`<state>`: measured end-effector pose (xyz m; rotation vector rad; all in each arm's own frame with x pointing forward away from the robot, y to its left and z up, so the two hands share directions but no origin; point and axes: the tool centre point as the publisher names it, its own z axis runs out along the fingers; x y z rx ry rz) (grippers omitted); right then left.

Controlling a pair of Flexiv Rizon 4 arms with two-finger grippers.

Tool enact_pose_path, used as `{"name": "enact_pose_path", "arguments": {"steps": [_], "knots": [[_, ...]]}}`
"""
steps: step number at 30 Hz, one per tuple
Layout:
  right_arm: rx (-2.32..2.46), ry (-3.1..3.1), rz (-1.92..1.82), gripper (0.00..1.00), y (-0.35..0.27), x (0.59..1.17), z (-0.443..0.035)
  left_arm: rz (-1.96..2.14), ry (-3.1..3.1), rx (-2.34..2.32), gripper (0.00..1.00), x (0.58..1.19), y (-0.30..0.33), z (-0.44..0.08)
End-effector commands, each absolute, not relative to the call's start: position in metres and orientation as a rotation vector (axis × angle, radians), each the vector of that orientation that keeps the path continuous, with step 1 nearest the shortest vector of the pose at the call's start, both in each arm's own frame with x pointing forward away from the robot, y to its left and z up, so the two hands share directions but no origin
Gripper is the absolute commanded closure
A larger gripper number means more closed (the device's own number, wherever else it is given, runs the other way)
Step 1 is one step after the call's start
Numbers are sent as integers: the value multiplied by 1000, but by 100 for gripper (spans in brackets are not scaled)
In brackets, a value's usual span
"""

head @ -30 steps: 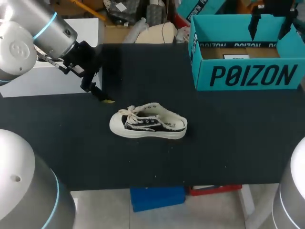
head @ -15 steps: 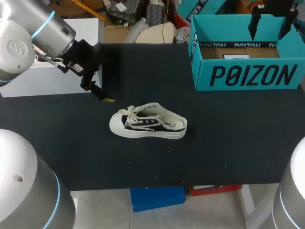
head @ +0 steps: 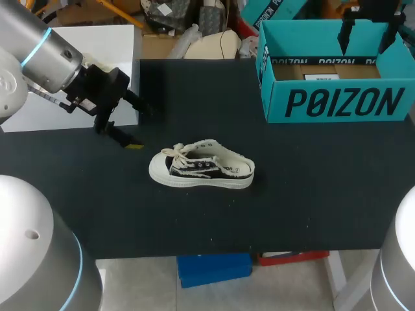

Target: Take the shoe out of the shoebox, open the shoe tongue, remove and reinsert the insole, then place the shoe into the shoebox

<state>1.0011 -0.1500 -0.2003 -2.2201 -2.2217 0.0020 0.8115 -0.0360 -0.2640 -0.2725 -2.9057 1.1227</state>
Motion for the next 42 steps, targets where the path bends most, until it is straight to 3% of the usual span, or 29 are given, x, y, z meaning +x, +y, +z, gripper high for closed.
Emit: {"name": "enact_pose_path", "arguments": {"steps": [1, 5, 9, 12, 15, 29, 34, 42], "knots": [[-2220, -2221, 2, 0, -150, 1001, -200, 1128, -2926, -263, 0, 806, -35, -265], [-2220, -2221, 2, 0, -150, 1001, -200, 1128, -2926, -263, 0, 806, -35, -265], [-1869, -2645, 53, 0, -87, 978, -188, 1128, -2926, -263, 0, 806, -35, -265], [-1417, -2936, -36, 0, -47, 930, -195, 1128, -2926, -263, 0, 806, -35, -265], [-676, -3227, -107, 0, -17, 858, -215, 1128, -2926, -263, 0, 806, -35, -265], [-676, -3227, -107, 0, -17, 858, -215, 1128, -2926, -263, 0, 806, -35, -265], [269, -3196, -347, 0, 46, 845, -217, 1128, -2926, -263, 0, 806, -35, -265], [269, -3196, -347, 0, 46, 845, -217, 1128, -2926, -263, 0, 806, -35, -265]]}}
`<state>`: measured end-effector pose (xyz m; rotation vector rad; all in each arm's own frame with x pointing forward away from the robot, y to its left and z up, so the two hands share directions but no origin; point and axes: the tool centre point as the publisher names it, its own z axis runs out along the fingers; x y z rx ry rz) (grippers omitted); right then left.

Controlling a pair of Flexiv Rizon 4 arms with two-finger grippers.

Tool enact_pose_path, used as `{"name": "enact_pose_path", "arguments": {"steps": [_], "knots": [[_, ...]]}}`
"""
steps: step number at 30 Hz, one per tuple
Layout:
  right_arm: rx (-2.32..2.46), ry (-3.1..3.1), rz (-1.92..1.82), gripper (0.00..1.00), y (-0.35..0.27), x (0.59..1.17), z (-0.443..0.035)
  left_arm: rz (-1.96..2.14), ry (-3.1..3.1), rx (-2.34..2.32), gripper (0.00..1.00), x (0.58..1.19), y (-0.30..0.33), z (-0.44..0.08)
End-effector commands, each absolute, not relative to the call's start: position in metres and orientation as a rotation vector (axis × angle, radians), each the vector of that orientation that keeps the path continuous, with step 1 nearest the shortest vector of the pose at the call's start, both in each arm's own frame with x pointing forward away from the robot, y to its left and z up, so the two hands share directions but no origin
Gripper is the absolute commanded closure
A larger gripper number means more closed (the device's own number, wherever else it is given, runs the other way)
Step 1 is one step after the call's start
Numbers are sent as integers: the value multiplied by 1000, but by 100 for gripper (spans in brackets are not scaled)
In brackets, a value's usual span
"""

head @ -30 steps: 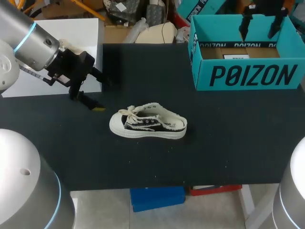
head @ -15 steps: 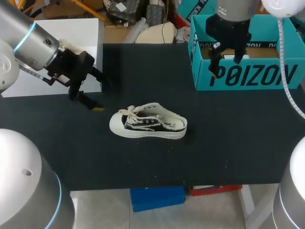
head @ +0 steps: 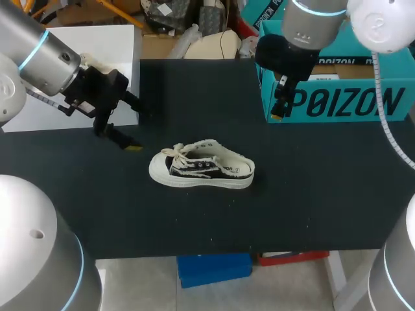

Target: Take the shoe out of the shoebox, open the shoe tongue, remove and reinsert the insole, then place the shoe into the shoebox

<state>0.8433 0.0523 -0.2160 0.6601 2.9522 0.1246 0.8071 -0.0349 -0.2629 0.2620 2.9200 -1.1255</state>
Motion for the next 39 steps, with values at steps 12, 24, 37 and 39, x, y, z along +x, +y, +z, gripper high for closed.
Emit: {"name": "enact_pose_path", "arguments": {"steps": [12, 24, 37, 39], "knots": [[-268, 3005, 372, 0, 46, 846, -220, -1124, 2916, 262, 0, 806, -35, -265], [16, 2901, 640, 0, 53, 828, -263, -1124, 2916, 262, 0, 806, -35, -265], [99, 2846, 678, 0, 61, 819, -276, -1124, 2916, 262, 0, 806, -35, -265], [99, 2846, 678, 0, 61, 819, -276, -1124, 2916, 262, 0, 806, -35, -265]]}}
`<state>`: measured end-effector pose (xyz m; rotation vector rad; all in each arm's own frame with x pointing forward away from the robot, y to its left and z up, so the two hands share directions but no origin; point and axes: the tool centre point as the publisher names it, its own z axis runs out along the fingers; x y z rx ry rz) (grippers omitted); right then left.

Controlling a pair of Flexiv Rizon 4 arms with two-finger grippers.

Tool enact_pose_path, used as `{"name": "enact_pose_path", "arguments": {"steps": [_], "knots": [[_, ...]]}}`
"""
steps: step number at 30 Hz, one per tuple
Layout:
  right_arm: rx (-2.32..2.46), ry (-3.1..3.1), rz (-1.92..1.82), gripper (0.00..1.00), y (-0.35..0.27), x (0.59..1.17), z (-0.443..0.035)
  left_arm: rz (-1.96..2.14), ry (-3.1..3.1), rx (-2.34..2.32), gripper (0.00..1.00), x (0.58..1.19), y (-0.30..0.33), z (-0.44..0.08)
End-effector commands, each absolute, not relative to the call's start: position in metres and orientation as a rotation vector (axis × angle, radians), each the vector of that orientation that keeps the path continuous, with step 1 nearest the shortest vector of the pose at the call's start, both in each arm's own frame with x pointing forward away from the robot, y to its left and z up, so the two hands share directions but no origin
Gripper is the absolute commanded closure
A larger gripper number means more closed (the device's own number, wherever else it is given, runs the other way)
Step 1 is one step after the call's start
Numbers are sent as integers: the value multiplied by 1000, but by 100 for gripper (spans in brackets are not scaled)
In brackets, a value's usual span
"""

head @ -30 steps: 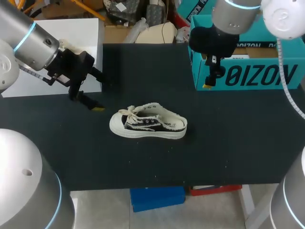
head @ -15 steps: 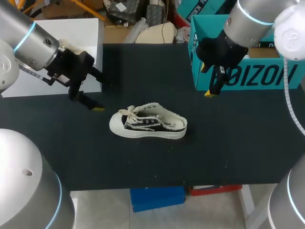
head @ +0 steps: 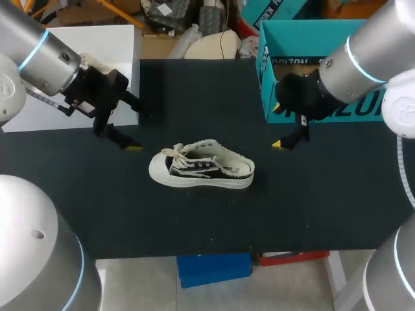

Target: Take the shoe out of the shoebox, open the shoe tongue, remove and reinsert the insole, then place the shoe into the shoebox

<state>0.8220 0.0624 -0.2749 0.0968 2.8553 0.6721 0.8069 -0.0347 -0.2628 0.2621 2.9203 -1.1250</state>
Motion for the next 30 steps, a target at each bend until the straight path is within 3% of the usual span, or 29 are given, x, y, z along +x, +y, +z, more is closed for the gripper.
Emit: {"name": "enact_pose_path", "arguments": {"steps": [1, 8, 30], "knots": [[99, 2846, 678, 0, 61, 819, -276, -1124, 2916, 262, 0, 806, -35, -265], [169, 2653, 1151, 0, 69, 819, -295, -1124, 2916, 262, 0, 806, -35, -265], [136, 2519, 1491, 0, 102, 808, -357, -1124, 2916, 262, 0, 806, -35, -265]]}}
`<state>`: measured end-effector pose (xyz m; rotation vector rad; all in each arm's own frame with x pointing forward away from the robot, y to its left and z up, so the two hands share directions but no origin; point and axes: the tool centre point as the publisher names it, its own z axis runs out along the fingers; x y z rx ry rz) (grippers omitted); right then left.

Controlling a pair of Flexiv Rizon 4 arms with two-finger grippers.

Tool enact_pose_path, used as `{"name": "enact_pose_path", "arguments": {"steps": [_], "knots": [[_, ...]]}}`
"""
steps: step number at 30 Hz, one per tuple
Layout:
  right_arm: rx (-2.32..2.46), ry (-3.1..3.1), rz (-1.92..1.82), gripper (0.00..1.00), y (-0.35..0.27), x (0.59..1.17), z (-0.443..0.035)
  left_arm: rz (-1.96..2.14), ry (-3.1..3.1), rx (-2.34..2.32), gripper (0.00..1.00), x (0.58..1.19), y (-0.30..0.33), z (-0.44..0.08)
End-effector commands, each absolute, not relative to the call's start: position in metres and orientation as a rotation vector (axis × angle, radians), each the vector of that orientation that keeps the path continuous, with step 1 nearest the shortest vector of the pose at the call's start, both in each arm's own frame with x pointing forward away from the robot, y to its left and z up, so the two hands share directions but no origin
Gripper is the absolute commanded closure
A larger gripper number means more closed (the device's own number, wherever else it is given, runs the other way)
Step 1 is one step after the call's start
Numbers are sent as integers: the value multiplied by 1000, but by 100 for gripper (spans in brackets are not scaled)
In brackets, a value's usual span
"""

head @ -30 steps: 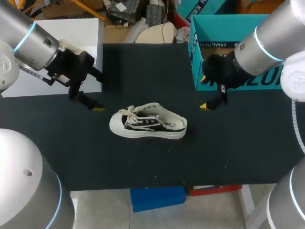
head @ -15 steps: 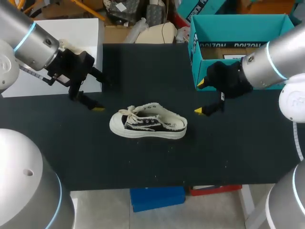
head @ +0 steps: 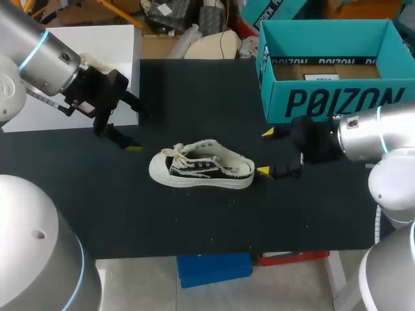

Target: Take the shoe out of the shoebox, open the shoe tongue, remove and reinsert the insole, then place the shoe into the shoebox

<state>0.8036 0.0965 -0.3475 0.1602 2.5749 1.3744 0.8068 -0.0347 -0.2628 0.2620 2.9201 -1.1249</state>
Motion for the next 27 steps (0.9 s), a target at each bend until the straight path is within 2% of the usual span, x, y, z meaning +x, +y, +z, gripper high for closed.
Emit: {"name": "enact_pose_path", "arguments": {"steps": [1, 27], "knots": [[133, 2521, 1493, 0, 103, 808, -358, -1124, 2916, 262, 0, 806, -35, -265], [189, 2593, 1414, 0, 125, 812, -397, -1124, 2916, 262, 0, 806, -35, -265]]}}
